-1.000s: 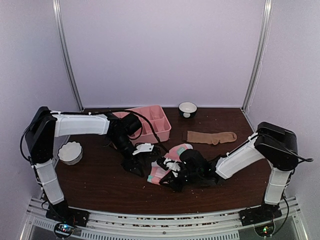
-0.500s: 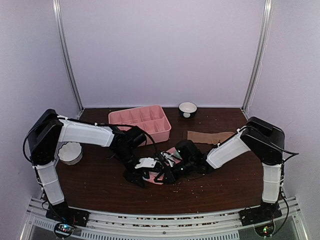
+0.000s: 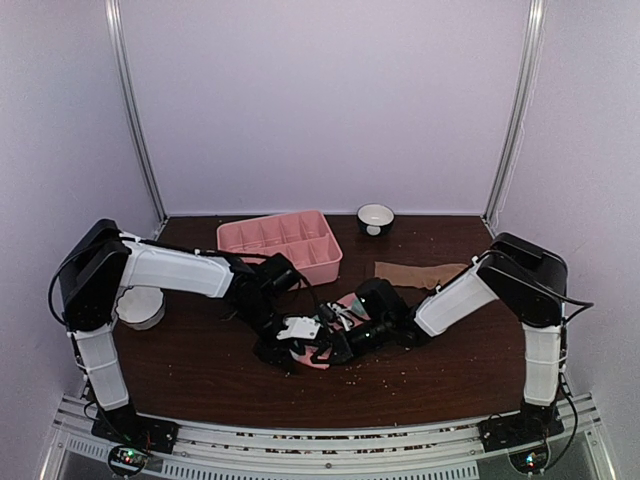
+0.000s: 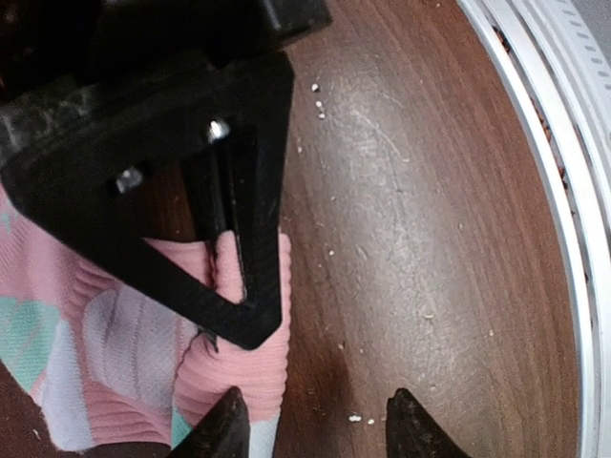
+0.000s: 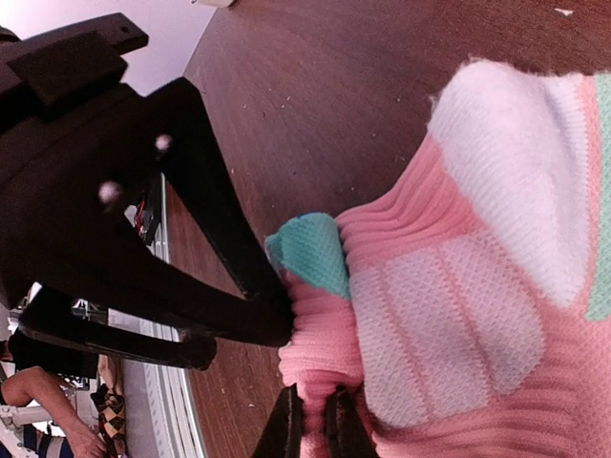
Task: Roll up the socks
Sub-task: Roll the sock at the center of the board.
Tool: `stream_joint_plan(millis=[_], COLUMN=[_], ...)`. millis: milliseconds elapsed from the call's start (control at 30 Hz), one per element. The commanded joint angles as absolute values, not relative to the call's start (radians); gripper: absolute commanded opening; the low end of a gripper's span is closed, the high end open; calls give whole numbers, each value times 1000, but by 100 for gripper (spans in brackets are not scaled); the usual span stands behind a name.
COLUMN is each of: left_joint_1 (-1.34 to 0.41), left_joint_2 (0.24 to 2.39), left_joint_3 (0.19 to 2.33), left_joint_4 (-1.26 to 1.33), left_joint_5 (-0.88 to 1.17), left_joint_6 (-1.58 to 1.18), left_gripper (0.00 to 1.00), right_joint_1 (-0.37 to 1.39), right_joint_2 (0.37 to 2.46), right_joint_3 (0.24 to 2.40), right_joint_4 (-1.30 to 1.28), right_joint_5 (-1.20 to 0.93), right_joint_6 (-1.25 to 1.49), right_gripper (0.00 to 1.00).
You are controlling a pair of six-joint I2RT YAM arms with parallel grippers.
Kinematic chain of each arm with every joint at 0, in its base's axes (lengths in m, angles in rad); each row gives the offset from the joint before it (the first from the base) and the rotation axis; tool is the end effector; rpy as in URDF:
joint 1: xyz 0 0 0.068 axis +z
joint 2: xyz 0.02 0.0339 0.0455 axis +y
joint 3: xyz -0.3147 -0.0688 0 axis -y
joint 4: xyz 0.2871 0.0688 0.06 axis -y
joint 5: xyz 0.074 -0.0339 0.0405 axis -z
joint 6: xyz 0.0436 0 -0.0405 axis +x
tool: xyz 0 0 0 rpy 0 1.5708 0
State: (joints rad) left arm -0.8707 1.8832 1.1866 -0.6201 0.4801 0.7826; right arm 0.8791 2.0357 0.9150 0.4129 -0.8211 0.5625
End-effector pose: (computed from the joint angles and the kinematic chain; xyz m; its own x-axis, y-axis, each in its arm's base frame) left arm 0.2447 -0.3218 0.1657 0.0889 0.8652 -0.4935 0.9737 -0.1797 -0.1397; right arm 0.2426 0.3429 0.0950 -0.8198 -0.4202 -0.3890 -0.5228 0.2724 0.8077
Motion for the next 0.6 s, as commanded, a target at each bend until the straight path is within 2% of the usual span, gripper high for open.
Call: stream_joint_plan(millis=[0,200,333,567], left_joint_1=[-870,-870,-870,-869], left_joint_2=[1809,1822,1867,1913], left_joint_3=[1182,1126,1135,1132], left_joint_4=[-564,-409,-412,-420], left_joint_5=[541,462,427,391], left_joint_6=[777,728,746,753], left_gripper=[50,49,47,30], right_joint_1=[877,876,875,874], right_joint_2=[2136,2138,2136,2141], right_joint_3=[832,834,820,794], right_joint_4=[184,201,225,295], right_joint_5=[-741,-736,-739,-755], right_joint_6=[585,618,637,687], right_gripper=[0,0,0,0])
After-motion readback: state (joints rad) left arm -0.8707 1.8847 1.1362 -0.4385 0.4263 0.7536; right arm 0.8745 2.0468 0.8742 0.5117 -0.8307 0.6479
